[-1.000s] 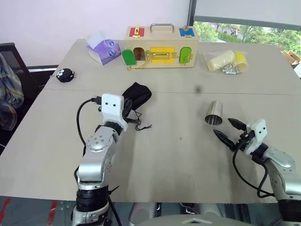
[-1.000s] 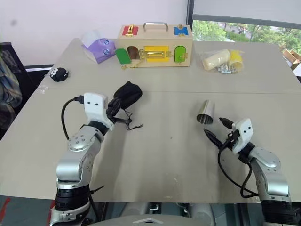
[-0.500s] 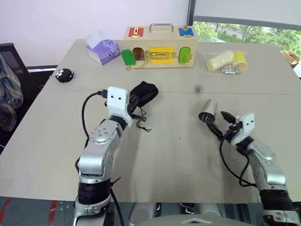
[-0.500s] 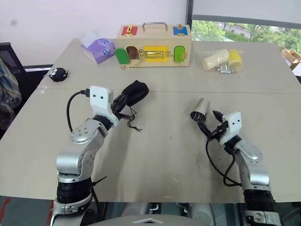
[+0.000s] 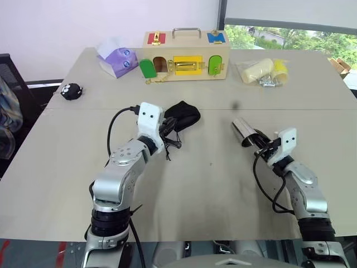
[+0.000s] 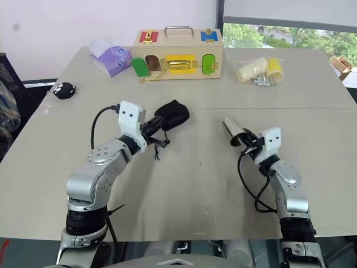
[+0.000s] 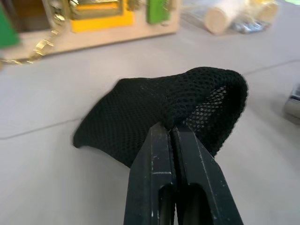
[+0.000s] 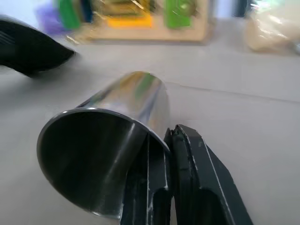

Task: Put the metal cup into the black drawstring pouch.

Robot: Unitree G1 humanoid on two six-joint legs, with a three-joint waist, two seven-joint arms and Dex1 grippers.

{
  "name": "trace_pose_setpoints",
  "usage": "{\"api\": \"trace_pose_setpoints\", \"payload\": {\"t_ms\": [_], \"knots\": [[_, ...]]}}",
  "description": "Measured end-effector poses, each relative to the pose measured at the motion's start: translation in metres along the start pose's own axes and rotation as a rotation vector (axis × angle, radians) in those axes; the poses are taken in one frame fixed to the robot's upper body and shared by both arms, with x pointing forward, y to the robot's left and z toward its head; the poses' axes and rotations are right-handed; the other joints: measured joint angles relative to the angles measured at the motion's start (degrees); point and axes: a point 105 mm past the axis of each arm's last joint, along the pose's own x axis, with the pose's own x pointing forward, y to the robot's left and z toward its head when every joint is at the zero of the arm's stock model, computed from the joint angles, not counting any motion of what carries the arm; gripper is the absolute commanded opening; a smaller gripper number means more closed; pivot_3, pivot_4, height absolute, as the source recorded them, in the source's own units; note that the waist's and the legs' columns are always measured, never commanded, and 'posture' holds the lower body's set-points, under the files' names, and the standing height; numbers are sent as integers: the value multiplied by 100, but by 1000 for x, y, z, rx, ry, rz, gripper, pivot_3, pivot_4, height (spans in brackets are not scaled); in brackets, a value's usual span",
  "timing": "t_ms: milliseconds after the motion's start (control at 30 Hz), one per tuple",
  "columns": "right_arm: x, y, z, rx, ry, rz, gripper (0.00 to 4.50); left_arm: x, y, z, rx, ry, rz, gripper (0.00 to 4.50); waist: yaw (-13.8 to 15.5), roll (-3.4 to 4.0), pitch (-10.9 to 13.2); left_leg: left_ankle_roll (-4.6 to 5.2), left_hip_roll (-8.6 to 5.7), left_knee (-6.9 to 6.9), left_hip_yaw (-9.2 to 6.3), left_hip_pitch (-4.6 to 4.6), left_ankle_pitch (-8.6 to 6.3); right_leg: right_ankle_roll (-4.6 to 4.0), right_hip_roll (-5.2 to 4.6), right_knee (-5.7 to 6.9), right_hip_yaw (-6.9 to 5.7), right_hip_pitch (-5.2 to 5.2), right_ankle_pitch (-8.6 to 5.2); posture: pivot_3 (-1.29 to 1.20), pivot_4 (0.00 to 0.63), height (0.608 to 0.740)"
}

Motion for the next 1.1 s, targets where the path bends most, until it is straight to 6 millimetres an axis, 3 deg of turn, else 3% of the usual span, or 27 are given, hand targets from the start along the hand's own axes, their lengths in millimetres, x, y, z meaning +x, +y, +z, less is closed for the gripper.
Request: {"api": "trace_pose_setpoints", "payload": {"t_ms": [100, 267, 567, 933, 1100], "knots": [[9, 39, 29, 59, -95, 201, 69, 3, -5, 4, -23, -1, -36, 0, 3, 0, 0, -1, 1, -3, -3, 1, 0, 0, 1, 0, -1, 0, 0, 0, 150, 740], [18, 63, 34, 88, -82, 296, 69, 6, -7, 1, -56, 23, -60, 0, 19, -4, 1, 0, -3, -2, -2, -1, 0, 0, -3, -3, -1, 0, 0, 0, 150, 740], [37, 59, 2, 8, 34, 199, 69, 7, -18, -1, -141, 51, -135, 0, 7, -5, 2, -2, -2, -2, -1, -2, 1, 0, -2, -5, -1, -1, 0, 0, 150, 740], [53, 65, -6, 47, 53, 155, 69, 6, -19, 2, -154, 51, -137, 0, 6, -6, 2, -3, -3, -2, -2, -1, 2, -1, -1, -3, -1, -1, 0, 0, 150, 740], [62, 76, -14, -17, 114, 213, 69, 8, -25, 9, -158, 29, -159, 0, 4, -6, 2, -3, -3, -3, -2, -1, 2, -1, 0, -4, -1, -1, 0, 0, 150, 740]]}}
